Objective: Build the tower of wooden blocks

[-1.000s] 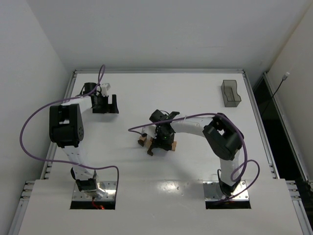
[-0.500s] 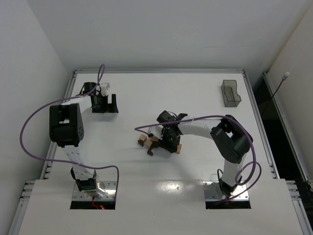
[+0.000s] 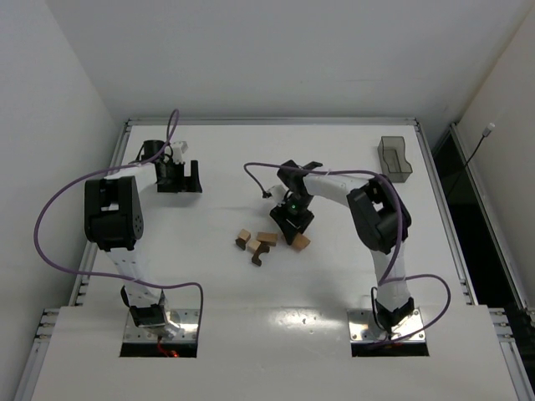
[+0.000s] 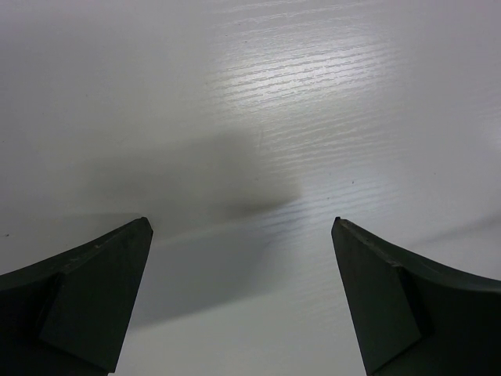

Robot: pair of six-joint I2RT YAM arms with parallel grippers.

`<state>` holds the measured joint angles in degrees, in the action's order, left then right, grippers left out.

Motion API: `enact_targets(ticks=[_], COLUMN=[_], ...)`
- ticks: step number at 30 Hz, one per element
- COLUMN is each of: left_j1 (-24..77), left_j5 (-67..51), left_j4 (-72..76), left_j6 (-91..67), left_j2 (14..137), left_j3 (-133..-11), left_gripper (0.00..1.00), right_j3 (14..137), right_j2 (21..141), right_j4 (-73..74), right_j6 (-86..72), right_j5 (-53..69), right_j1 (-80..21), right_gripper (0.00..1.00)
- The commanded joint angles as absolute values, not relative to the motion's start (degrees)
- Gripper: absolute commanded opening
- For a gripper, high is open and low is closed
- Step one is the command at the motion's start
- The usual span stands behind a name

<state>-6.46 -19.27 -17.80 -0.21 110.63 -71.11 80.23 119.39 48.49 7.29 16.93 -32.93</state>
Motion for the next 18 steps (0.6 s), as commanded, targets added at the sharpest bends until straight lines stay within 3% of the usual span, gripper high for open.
enact_targets(ticks=[1, 10, 18], left_j1=[-7.3, -7.3, -7.3], left_j5=[-18.6, -18.6, -19.2], left_j4=[-17.9, -17.9, -17.9], left_j6=[0.4, 0.4, 0.4], left_j2=[110.8, 110.8, 111.4], left_j3=[-72.2, -72.2, -72.2], left_gripper=[1.00, 1.00, 1.00], right_j3=[83.3, 85.0, 97.9], right_j2=[124.2, 121.4, 128.6], right_j4=[43.9, 37.8, 43.2], right_j6=[3.3, -0.9, -12.0], right_j5=[9.2, -2.5, -9.3], right_j1=[-32.0, -32.5, -33.6], right_gripper=[0.00, 0.00, 0.00])
